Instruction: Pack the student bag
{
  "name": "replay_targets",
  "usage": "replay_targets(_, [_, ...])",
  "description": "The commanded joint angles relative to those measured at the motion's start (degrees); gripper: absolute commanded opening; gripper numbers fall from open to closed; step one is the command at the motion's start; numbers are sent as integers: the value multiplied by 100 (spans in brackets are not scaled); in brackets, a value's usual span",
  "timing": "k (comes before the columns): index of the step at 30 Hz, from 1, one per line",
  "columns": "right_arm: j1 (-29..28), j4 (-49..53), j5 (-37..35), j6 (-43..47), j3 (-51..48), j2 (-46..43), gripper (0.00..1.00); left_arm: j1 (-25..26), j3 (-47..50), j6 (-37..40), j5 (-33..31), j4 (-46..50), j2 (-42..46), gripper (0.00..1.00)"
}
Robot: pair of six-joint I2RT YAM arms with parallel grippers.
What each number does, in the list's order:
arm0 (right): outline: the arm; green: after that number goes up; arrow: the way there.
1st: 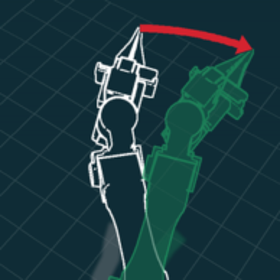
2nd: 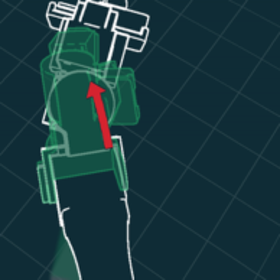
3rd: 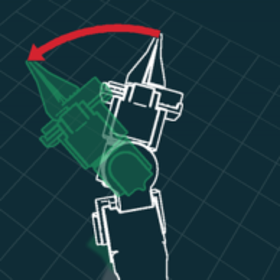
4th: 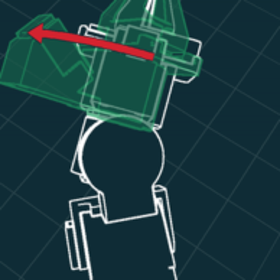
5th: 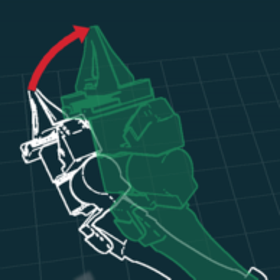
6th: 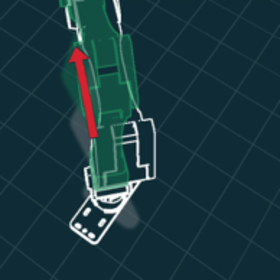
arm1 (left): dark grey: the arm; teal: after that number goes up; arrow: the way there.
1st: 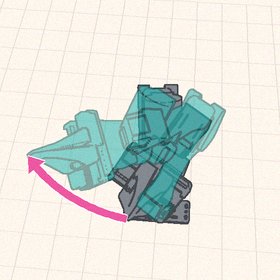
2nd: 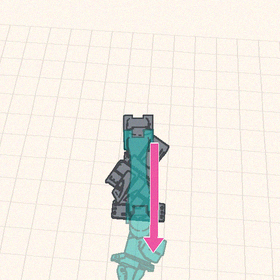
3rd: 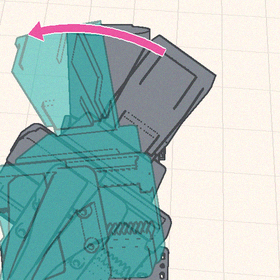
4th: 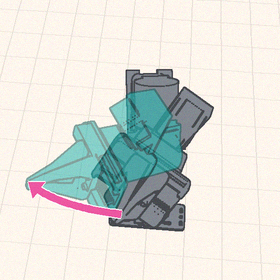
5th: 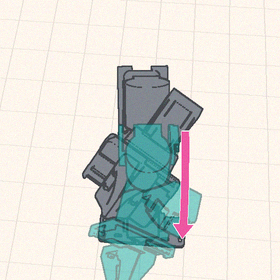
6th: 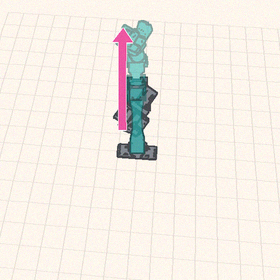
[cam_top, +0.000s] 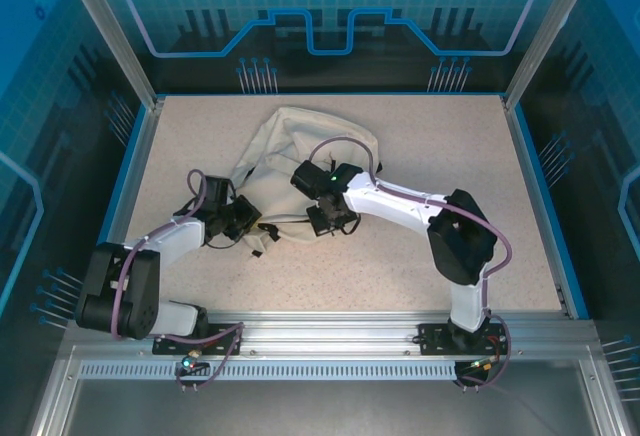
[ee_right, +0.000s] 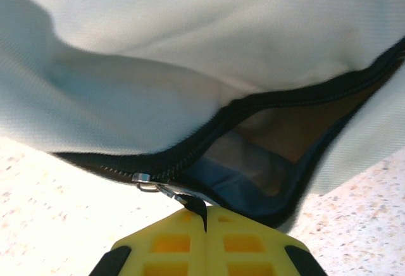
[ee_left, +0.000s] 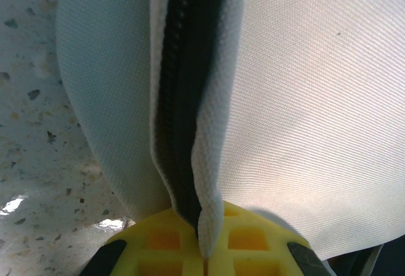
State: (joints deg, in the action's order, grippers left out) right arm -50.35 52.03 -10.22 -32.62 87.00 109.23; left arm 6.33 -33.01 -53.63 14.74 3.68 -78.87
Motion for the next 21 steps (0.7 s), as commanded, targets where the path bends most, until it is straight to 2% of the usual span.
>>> replay_targets(1, [-139,270,720,237,132,-265,0,-238,62,152,-311,-158,-67,0])
replay_targets(6, [-483,-294,1755,261,707,40,0,-213,233,-21,-62,-498,-59,0])
replay_targets(11, [-717,-360,1981,210,1223,421,0,-151,354,-162,31,-726,-93,0])
replay_targets(14, [-751,-331,1868,195,1211,427,0,-149,383,-178,29,-753,-85,0])
replay_targets(17, [-707,-153,1421,154,1046,358,0,-149,356,-135,37,-706,-51,0])
replay_targets(21, [-423,-77,913,39,547,134,0,-150,242,-9,34,-395,166,2])
